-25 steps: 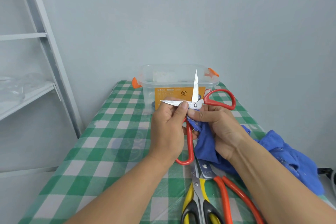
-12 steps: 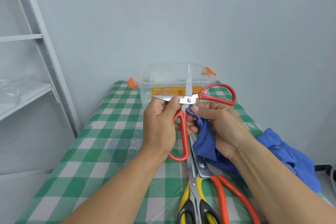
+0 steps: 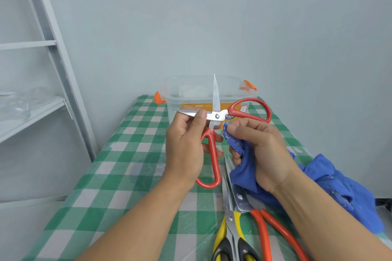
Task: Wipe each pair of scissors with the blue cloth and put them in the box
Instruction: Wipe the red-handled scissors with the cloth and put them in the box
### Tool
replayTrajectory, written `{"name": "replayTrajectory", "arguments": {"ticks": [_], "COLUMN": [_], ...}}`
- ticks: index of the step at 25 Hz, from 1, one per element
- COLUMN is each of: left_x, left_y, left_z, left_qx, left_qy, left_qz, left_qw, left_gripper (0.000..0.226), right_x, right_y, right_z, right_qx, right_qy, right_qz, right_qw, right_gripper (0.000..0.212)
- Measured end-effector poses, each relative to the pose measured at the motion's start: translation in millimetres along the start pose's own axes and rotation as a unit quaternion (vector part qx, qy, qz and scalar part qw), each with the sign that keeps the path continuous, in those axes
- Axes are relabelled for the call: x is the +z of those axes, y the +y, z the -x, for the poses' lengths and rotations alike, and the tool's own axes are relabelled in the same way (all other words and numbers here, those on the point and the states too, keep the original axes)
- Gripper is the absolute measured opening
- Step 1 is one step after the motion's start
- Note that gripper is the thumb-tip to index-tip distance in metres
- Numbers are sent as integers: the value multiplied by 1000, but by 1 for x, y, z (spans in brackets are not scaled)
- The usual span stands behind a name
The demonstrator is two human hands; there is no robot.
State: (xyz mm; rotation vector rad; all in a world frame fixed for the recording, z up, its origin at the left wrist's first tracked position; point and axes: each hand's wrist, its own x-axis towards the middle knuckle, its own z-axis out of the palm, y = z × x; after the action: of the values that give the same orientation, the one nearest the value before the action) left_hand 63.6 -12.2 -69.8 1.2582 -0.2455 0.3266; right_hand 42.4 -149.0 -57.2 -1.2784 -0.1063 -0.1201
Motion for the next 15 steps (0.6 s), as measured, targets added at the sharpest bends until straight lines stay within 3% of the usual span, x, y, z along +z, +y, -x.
{"name": "replayTrajectory", "arguments": {"ticks": [2, 6, 15], "left_x": [0, 1, 7], "left_y": [3, 4, -2], "left_z": [1, 1, 8], "left_qx": [2, 12, 74], "left_qy": [6, 16, 1], "left_qz": [-1, -10, -44], "left_qw": [1000, 1000, 996], "left_gripper": [14, 16, 21], "right_x": [3, 7, 16], "right_y": [1, 4, 16], "right_z": [1, -1, -8], "right_qx": [-26, -72, -26], "right_qy": [-1, 23, 42], "right_qz": [-1, 16, -21], "right_qw": [1000, 997, 999], "right_gripper": [9, 7, 14]}}
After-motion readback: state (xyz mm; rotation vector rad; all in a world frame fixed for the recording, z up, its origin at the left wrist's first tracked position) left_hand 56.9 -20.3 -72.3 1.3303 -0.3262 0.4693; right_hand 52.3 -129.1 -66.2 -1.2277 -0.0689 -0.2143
